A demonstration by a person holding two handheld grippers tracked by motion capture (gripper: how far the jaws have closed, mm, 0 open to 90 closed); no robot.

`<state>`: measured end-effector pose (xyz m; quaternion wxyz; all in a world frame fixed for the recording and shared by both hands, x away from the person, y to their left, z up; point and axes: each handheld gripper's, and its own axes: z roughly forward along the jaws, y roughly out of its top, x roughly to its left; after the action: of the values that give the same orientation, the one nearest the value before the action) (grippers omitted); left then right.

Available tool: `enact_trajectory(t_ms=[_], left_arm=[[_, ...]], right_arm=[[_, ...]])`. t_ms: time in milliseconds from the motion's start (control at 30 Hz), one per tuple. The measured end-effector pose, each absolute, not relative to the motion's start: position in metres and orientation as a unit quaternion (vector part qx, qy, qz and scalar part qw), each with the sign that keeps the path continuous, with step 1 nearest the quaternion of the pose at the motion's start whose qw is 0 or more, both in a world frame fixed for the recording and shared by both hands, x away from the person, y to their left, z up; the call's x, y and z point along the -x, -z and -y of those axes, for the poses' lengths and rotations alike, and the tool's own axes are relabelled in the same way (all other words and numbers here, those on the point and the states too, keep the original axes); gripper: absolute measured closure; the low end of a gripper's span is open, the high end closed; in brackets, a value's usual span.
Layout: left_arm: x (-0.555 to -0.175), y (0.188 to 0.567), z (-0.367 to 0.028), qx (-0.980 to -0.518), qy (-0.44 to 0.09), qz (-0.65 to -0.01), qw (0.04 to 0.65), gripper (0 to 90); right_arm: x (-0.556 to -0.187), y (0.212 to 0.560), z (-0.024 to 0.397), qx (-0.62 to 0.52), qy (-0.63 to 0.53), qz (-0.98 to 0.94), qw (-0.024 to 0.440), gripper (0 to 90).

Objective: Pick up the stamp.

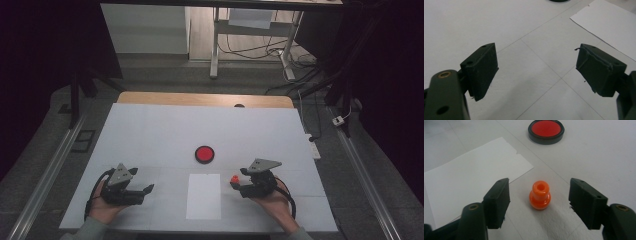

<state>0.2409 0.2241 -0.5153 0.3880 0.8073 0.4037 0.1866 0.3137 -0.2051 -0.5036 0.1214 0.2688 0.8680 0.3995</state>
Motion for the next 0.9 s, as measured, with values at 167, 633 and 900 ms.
enact_trajectory(t_ms=[167,633,900], left_arm=[[-0.2410,0.5153,-0.2245,-0.807,-0.187,-0.404,0.388,17.6],[-0.2407,0.5148,-0.2255,-0.807,-0.187,-0.403,0.389,17.6],[-0.2412,0.5153,-0.2255,-0.807,-0.186,-0.403,0.389,17.5]], right_arm=[[-0.3166,0.5068,0.2004,-0.271,-0.394,-0.869,0.127,46.5],[-0.3209,0.5138,0.1959,-0.274,-0.381,-0.874,0.123,64.0],[-0.3208,0.5130,0.1959,-0.270,-0.384,-0.874,0.126,71.6]])
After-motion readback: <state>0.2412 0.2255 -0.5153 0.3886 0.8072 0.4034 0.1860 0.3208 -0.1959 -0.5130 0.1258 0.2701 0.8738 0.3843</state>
